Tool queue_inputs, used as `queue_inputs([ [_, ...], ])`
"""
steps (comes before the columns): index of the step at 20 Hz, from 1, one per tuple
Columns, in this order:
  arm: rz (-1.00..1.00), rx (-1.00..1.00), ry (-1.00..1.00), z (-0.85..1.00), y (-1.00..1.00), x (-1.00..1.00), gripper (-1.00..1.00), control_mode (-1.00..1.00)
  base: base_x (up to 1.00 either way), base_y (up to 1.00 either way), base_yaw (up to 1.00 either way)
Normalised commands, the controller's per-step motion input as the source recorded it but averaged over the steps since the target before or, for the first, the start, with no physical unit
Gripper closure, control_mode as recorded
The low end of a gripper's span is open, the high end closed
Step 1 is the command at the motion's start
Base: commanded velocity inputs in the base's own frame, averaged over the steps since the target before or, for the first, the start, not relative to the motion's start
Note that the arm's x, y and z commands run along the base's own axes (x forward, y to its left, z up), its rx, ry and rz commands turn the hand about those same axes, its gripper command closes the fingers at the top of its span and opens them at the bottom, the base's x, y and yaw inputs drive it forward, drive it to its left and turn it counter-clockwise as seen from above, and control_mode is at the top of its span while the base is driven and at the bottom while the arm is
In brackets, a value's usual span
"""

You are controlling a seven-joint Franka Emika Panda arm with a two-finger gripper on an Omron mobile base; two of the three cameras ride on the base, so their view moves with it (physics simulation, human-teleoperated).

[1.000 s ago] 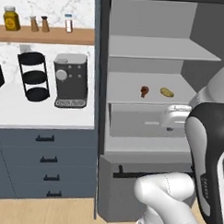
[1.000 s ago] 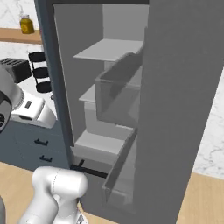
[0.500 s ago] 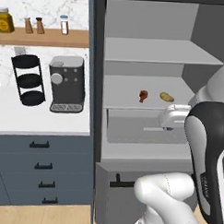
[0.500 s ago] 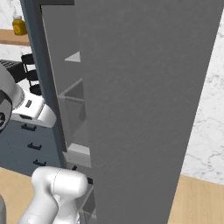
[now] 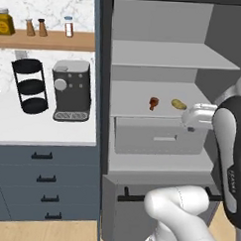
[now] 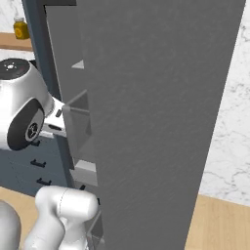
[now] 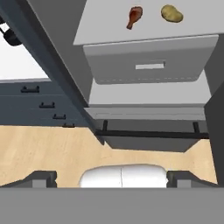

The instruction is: Place one potato and one chicken drumstick in each tupperware on the nearby counter, to pack two identical lunches.

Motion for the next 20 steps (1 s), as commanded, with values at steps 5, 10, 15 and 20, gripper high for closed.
queue_inputs([
  [5,0.04,-0.07,0.0,-0.01,-0.47,0.97,-1.0,-1.0,0.0,0.0,0.0],
  [10,0.01,-0.28,-0.07,-0.4,-0.26,0.95,-1.0,-1.0,0.0,0.0,0.0],
  [15,0.01,-0.15,-0.05,-0.38,-0.43,0.68,-1.0,-1.0,0.0,0.0,0.0],
  [20,0.1,-0.08,0.0,-0.07,-0.49,0.59,-1.0,-1.0,0.0,0.0,0.0],
])
